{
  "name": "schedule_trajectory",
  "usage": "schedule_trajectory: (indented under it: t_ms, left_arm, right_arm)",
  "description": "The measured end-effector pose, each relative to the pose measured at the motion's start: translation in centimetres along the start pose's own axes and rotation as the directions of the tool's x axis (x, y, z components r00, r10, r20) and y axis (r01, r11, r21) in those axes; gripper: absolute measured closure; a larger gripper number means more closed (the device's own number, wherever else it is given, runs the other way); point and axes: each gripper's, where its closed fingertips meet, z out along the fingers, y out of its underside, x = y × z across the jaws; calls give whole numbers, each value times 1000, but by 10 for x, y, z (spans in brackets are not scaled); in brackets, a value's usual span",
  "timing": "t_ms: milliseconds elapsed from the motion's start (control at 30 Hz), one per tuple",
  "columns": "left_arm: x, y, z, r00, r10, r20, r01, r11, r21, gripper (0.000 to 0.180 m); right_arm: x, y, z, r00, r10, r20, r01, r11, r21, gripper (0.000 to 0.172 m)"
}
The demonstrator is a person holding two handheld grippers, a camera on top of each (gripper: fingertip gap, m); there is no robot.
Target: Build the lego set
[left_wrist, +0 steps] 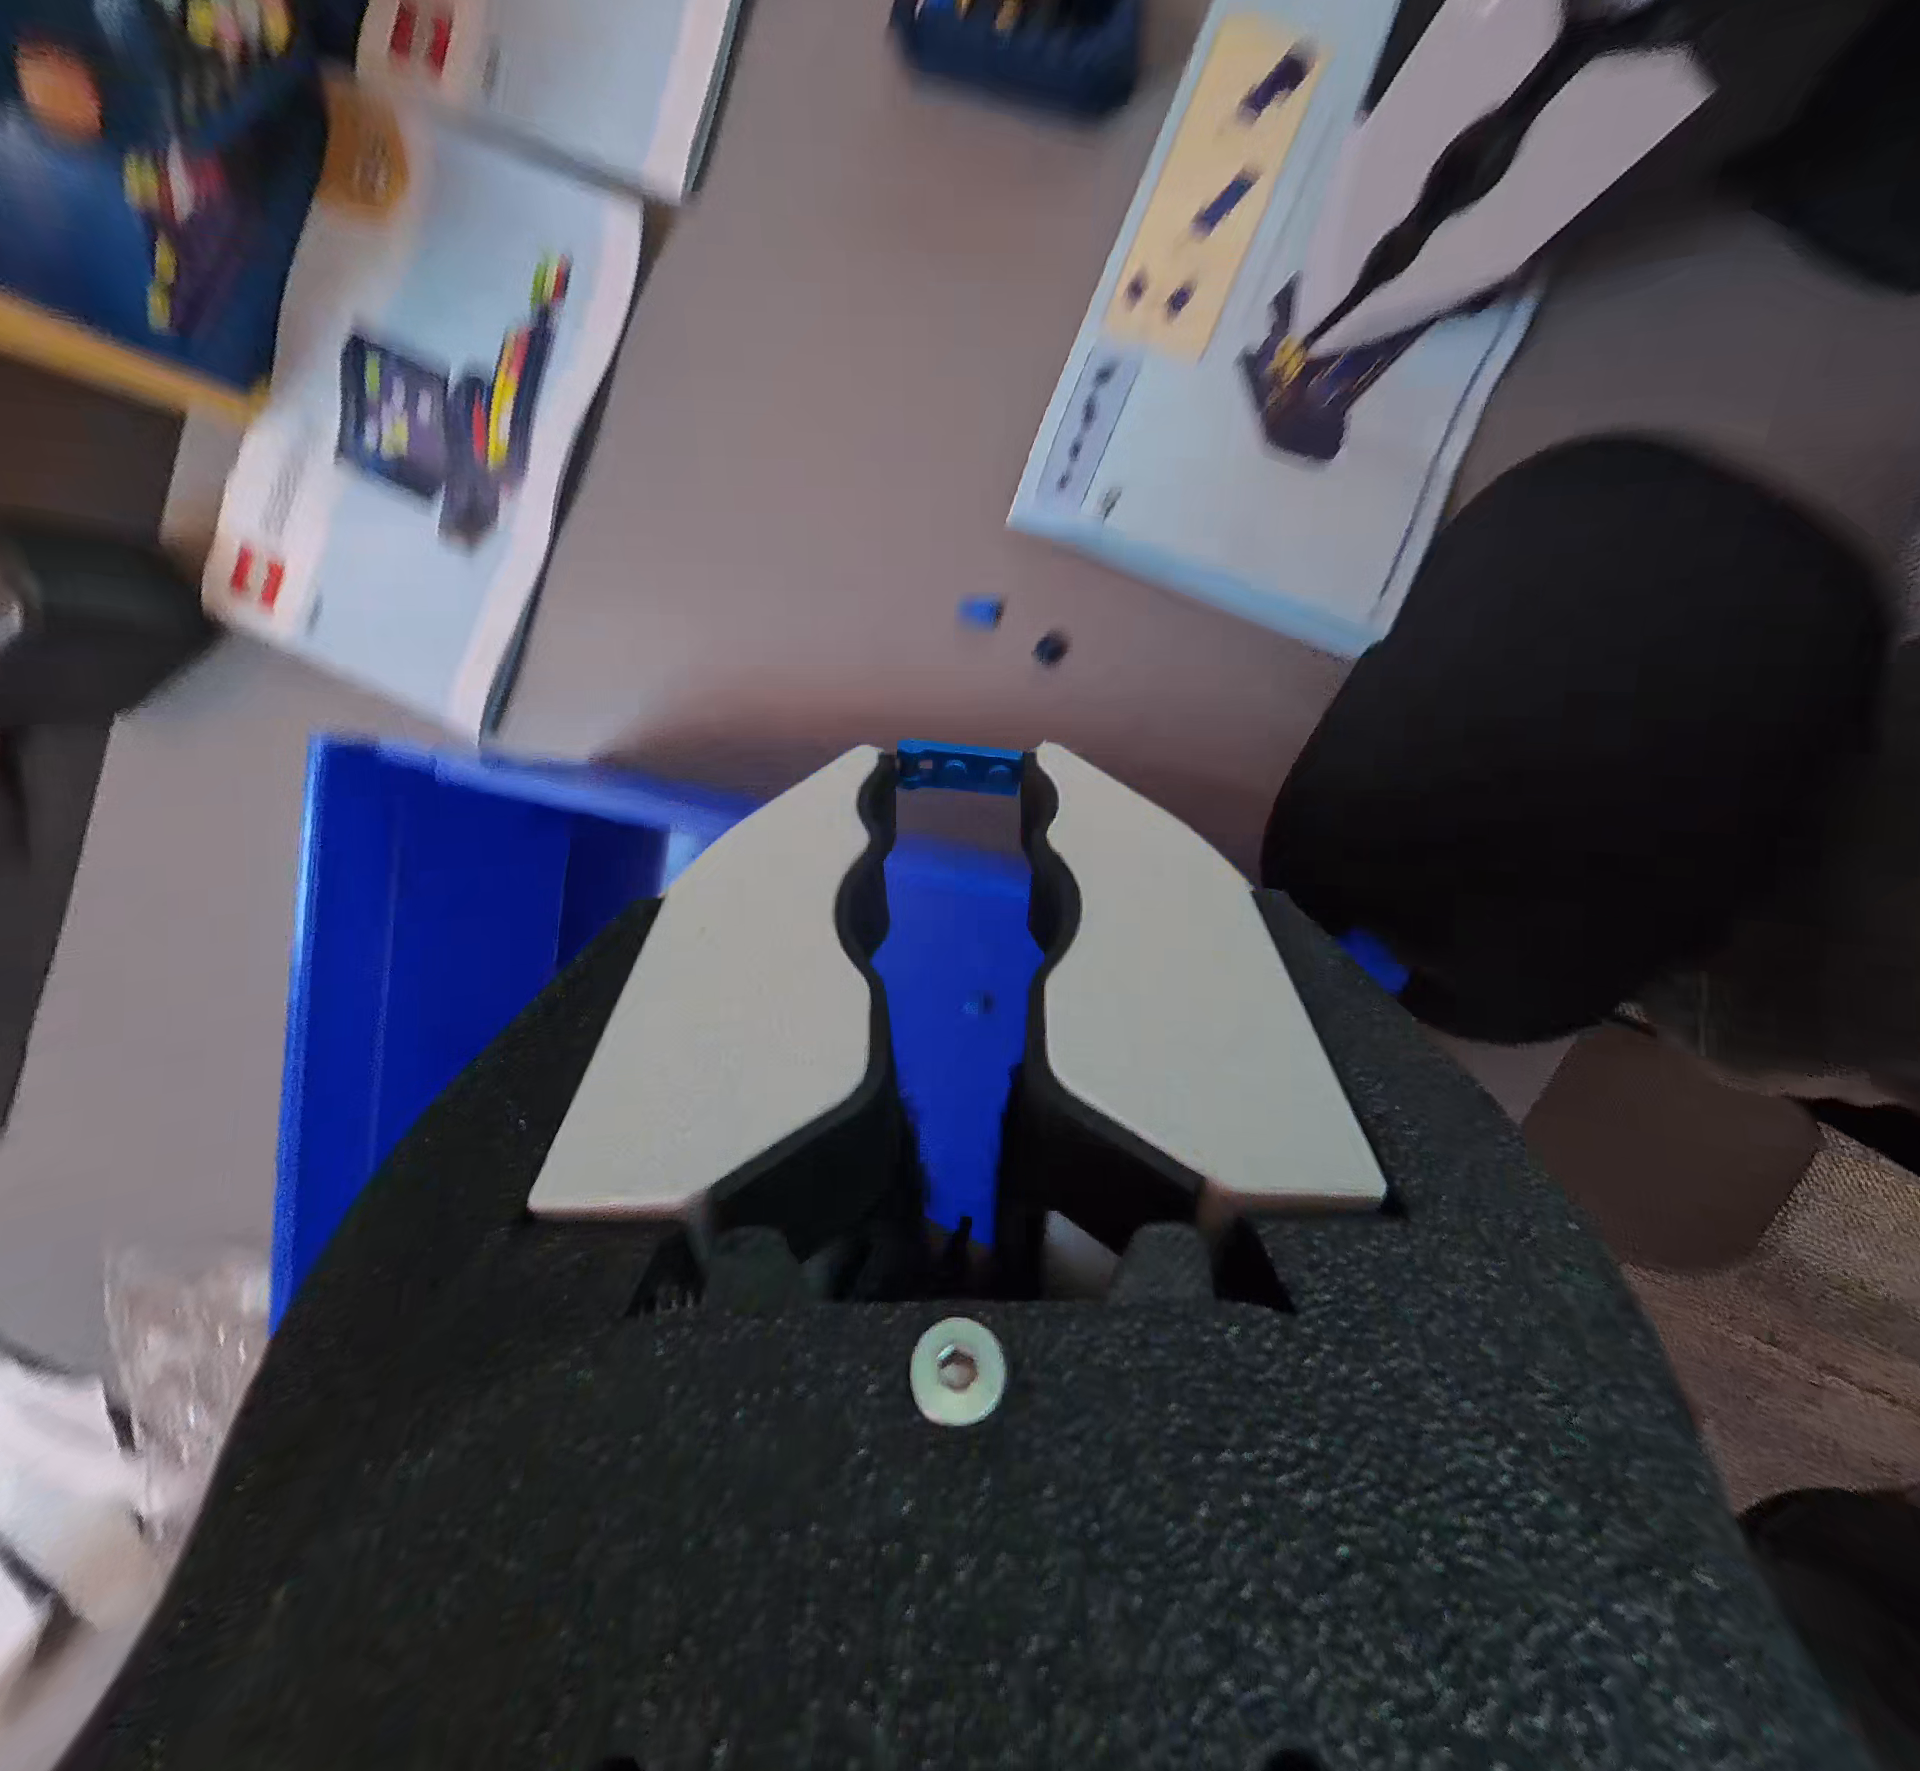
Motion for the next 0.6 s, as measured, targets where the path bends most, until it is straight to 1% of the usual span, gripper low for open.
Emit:
schedule_trajectory:
  t_ms: [67, 200, 267, 367, 467, 600]
  left_arm:
    - [4, -22, 9, 998, 55, -28, -55, 998, -7, 158]
    - [-2, -37, 46, 989, 124, -79, -133, 985, -113, 158]
    - [-10, -33, 69, 987, 138, -86, -153, 966, -209, 158]
    - [-9, -26, 100, 977, 129, -171, -175, 942, -288, 158]
    - [-16, -11, 122, 975, 124, -183, -188, 900, -394, 158]
    - [-15, 4, 144, 967, 89, -238, -191, 873, -449, 158]
  right_arm:
    - [0, 0, 0, 1000, -4, -3, 4, 1000, 0, 172]
    - [0, 0, 0, 1000, -6, -5, 6, 1000, -1, 172]
    - [0, 0, 0, 1000, -3, -3, 3, 1000, 0, 172]
    - [0, 0, 0, 1000, -4, -3, 4, 1000, 0, 172]
    - [0, 0, 0, 1000, -4, -3, 4, 1000, 0, 172]
    - [0, 0, 0, 1000, -2, -2, 2, 1000, 0, 172]
